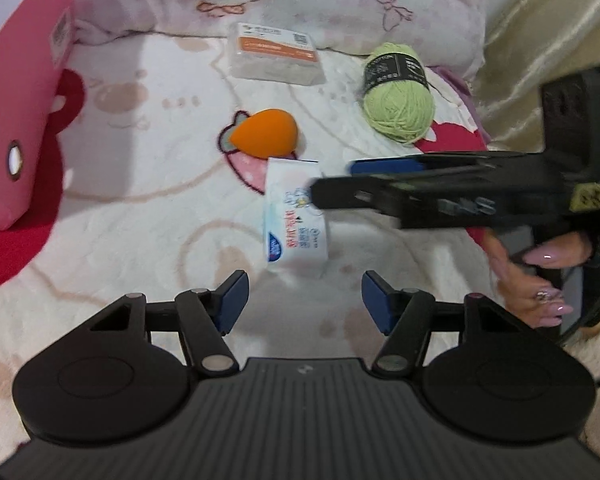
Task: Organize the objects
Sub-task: 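Withdraw both grippers from the box toward the white wet-wipe pack, then lower both grippers onto the white wet-wipe pack and close them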
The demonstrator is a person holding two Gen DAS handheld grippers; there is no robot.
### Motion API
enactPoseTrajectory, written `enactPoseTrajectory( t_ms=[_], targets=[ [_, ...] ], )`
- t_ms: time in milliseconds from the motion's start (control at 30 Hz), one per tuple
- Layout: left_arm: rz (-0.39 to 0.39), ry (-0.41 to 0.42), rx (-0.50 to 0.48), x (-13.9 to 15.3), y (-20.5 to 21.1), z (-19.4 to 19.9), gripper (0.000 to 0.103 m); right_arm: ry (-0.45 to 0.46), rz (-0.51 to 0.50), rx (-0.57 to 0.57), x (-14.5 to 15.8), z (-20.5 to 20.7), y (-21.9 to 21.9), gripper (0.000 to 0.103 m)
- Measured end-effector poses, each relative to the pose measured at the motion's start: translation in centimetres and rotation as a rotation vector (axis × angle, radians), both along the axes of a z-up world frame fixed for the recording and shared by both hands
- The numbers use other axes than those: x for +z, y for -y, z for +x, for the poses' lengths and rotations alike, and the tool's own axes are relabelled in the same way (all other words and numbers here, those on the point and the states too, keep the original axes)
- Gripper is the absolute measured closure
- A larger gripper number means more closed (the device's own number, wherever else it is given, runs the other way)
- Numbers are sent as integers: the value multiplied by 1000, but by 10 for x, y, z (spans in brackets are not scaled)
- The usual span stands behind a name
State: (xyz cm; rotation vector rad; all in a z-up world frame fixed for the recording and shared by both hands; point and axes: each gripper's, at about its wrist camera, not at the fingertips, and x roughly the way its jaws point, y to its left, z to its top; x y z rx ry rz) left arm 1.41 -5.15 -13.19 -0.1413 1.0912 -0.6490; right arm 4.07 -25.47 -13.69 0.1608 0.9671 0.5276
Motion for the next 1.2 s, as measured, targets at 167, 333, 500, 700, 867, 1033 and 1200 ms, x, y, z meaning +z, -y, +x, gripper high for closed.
enactPoseTrajectory(
  t_ms=[167, 333, 500, 700, 867, 1033, 1200],
  targets=[
    [46, 43, -3, -9, 11, -1, 48, 74, -82, -55, -12, -1, -7, 54],
    [134, 108, -21, -16, 24, -3, 60, 93, -27, -89, -18, -1, 8, 54],
    [149, 120, -2, -16, 30, -5, 72, 121, -5, -82, -20, 1, 10, 55],
    [140, 72, 12, -19, 31, 1, 72, 77, 65, -98, -29, 18, 6, 56],
    [140, 19, 3, -20, 28, 12, 72, 83, 74, -81, -28, 9, 1, 74],
    [135, -5, 32, -22, 26, 15, 72, 89, 90, -70, -28, 6, 6, 78],
    [128, -57, 54, -23, 16, 23, 74, 127, 55, -58, -24, -4, 1, 81]
  ],
)
